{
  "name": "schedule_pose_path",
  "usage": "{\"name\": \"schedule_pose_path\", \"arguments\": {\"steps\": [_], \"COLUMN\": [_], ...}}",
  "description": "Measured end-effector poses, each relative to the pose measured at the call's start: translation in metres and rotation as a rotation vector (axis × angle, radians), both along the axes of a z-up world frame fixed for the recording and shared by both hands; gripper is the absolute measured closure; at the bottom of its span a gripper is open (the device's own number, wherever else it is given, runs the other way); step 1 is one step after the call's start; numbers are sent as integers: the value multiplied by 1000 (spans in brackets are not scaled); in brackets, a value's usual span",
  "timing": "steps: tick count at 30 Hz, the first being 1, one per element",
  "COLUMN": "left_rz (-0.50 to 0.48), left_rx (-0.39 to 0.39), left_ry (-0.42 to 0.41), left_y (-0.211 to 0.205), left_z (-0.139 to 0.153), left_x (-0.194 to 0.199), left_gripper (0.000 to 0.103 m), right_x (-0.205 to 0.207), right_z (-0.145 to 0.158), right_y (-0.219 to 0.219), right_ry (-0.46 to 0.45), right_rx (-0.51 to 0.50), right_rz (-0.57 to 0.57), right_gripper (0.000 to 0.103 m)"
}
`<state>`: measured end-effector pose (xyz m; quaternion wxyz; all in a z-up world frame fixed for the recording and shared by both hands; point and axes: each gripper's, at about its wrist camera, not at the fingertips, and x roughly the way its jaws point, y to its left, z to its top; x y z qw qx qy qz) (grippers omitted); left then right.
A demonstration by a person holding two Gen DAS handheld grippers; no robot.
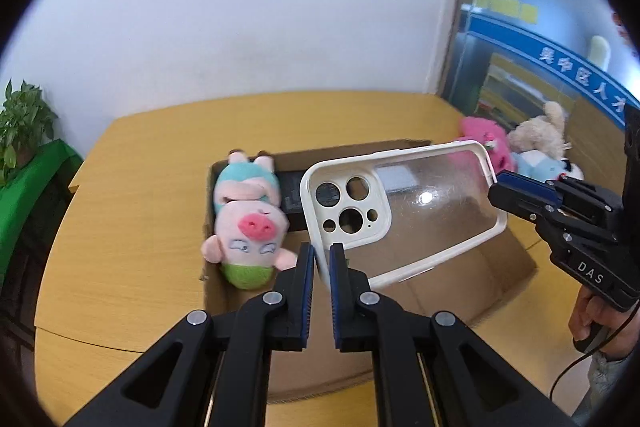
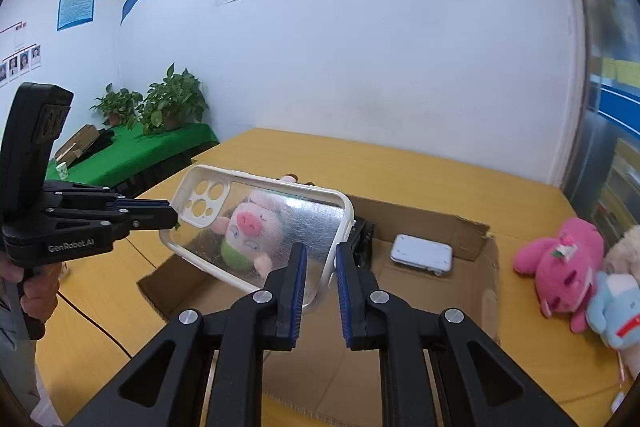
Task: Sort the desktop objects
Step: 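Carry the phone case with both grippers over the box and lower it inside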
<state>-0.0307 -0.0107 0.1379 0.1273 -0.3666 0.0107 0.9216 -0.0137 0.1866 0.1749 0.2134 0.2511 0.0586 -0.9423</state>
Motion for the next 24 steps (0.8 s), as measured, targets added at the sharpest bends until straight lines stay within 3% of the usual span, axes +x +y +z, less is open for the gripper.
{"name": "schedule_pose_path", "arguments": {"steps": [4,10,14,18,19,21,24], "left_rz": [49,66,83,82,78,15,-1], "left_rx": [-57,-153,-253,-316,-325,-266,-307], "left_ry": [-90,-270,-402,-515,-542,-619,-660], "left_y": [-13,-25,-21,-23,-23,-18,-3], "left_z": [-16,-60,-93,-119,-124,-134,-145], "left_x": [-34,-72,-86,-92,-93,-91,-86], "left_gripper": [96,96,96,96,96,97,98], "right_x": [-57,-123,-139,-149,-149,-149,-137], "right_z": [-23,-92,-132,-154,-158,-165,-167], "right_y": [-20,-38,-48,-64,-68,-76,-101], "right_ry": [-117,-406,-563,-681,-705,-762,-798], "right_rx": [34,-38,-7,61,82,88,136], "right_rz": [34,58,66,89,99,150,222], "right_gripper": [89,89,89,86,86,93,93]}}
